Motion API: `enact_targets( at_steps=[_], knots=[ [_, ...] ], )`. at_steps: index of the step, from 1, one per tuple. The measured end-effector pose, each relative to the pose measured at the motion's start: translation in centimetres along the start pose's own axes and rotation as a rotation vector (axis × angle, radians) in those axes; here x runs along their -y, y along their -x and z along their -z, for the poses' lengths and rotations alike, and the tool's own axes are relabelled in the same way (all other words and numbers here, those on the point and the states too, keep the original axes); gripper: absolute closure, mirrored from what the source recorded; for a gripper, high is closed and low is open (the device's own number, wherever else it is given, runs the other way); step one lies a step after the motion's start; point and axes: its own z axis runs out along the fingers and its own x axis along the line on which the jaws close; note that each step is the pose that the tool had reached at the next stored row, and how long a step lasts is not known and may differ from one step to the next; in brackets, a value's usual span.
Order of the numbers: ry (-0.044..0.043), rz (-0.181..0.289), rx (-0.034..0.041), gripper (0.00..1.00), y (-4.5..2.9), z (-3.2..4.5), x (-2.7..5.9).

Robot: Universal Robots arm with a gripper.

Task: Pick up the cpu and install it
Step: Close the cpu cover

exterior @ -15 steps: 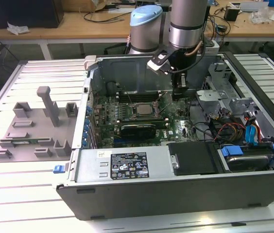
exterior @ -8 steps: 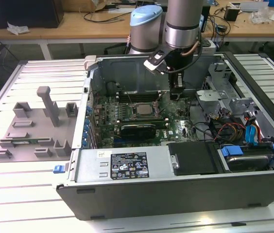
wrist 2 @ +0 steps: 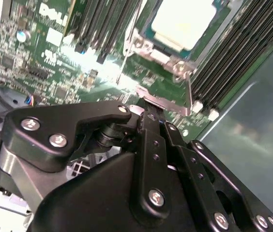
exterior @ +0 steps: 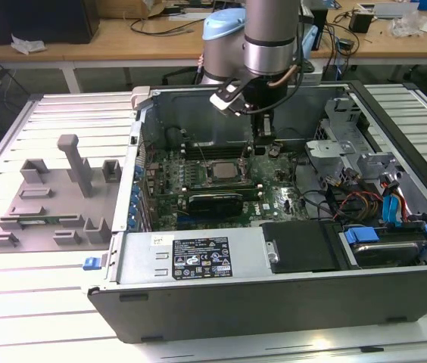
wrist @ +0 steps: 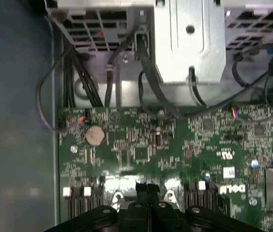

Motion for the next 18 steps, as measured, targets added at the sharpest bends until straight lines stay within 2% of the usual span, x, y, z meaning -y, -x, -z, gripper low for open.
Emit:
enact_targets(
  at_steps=[8, 15, 18],
  knots=[
    [0.0013, 0.0, 0.0, 0.89, -0.11, -0.05, 1.4],
    [0.0013, 0.0, -0.0001, 0.89, -0.12, -0.06, 1.45],
    [0.0039, 0.0, -0.0001, 0.89, -0.11, -0.06, 1.9]
  ],
)
